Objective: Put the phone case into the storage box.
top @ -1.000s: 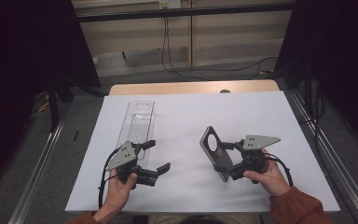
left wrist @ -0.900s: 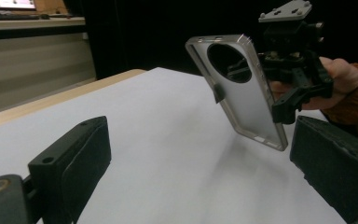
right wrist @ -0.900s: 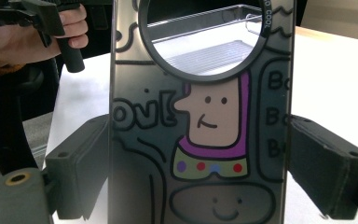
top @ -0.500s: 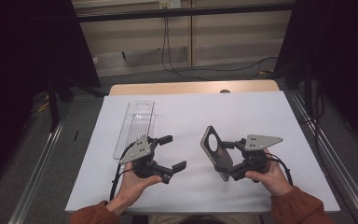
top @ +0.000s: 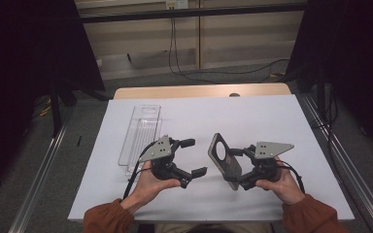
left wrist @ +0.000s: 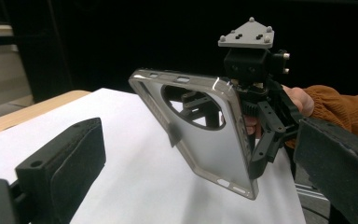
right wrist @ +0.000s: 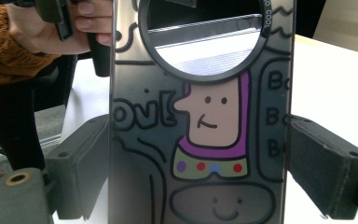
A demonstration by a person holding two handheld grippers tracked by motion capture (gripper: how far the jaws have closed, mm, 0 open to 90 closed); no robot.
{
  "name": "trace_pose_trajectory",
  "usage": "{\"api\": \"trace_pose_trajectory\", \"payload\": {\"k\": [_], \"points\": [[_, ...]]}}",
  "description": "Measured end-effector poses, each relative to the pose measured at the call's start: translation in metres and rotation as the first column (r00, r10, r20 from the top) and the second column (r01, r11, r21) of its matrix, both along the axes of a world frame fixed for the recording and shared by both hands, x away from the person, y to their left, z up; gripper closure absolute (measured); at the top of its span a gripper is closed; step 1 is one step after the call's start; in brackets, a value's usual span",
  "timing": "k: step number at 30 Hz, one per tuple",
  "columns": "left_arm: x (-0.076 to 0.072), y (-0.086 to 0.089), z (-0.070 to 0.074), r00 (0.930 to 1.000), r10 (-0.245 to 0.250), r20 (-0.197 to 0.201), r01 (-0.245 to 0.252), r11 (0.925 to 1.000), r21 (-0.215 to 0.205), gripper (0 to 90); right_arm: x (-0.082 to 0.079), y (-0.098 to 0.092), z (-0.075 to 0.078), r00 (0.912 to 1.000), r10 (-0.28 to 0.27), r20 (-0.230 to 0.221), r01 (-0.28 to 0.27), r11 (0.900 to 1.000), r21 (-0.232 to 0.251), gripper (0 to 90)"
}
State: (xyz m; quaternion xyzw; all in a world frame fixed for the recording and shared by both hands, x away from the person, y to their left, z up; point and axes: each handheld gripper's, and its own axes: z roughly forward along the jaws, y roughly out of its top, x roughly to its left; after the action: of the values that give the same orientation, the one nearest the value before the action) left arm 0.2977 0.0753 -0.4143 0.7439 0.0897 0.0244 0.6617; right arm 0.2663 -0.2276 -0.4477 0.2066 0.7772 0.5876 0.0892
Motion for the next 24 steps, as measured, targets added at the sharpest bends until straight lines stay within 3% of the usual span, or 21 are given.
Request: {"api": "trace_pose_trajectory", "payload": {"k": [1, 5, 9, 10, 13, 17, 24], "points": [[0.001, -0.002, 0.0, 1.0, 0.01, -0.002, -0.01, 0.9999, 0.003, 2.5, 0.0, 0.0, 0.0, 1.0, 0.0, 0.002, 0.0, 1.0, -0.002, 12.2], [0.006, -0.012, -0.001, 0.9995, -0.031, -0.002, 0.031, 0.9995, 0.004, 4.4, -0.001, -0.001, 0.001, 1.0, -0.002, 0.006, 0.002, 1.0, -0.004, 12.2], [0.009, -0.019, -0.002, 0.9977, -0.067, -0.012, 0.066, 0.9974, -0.03, 3.4, -0.001, -0.001, -0.001, 0.9999, 0.009, 0.007, -0.009, 1.0, 0.0, 12.2], [0.009, -0.019, -0.003, 0.9991, -0.042, -0.003, 0.042, 0.9989, -0.019, 3.4, -0.001, -0.001, -0.001, 0.9999, 0.012, 0.004, -0.012, 1.0, -0.002, 12.2], [0.011, -0.018, -0.006, 0.9988, -0.048, -0.002, 0.048, 0.9988, 0.002, 2.9, -0.002, 0.0, -0.001, 0.9997, 0.022, 0.011, -0.022, 1.0, -0.003, 12.2], [0.011, -0.019, -0.007, 0.9984, -0.056, -0.01, 0.056, 0.9984, -0.006, 2.6, -0.002, 0.002, -0.001, 0.9993, 0.037, 0.008, -0.037, 0.999, -0.003, 12.2], [0.013, -0.018, -0.008, 0.998, -0.061, 0.015, 0.061, 0.9981, -0.007, 2.7, -0.003, 0.004, -0.002, 0.9985, 0.054, 0.006, -0.054, 0.999, -0.002, 12.2]]}}
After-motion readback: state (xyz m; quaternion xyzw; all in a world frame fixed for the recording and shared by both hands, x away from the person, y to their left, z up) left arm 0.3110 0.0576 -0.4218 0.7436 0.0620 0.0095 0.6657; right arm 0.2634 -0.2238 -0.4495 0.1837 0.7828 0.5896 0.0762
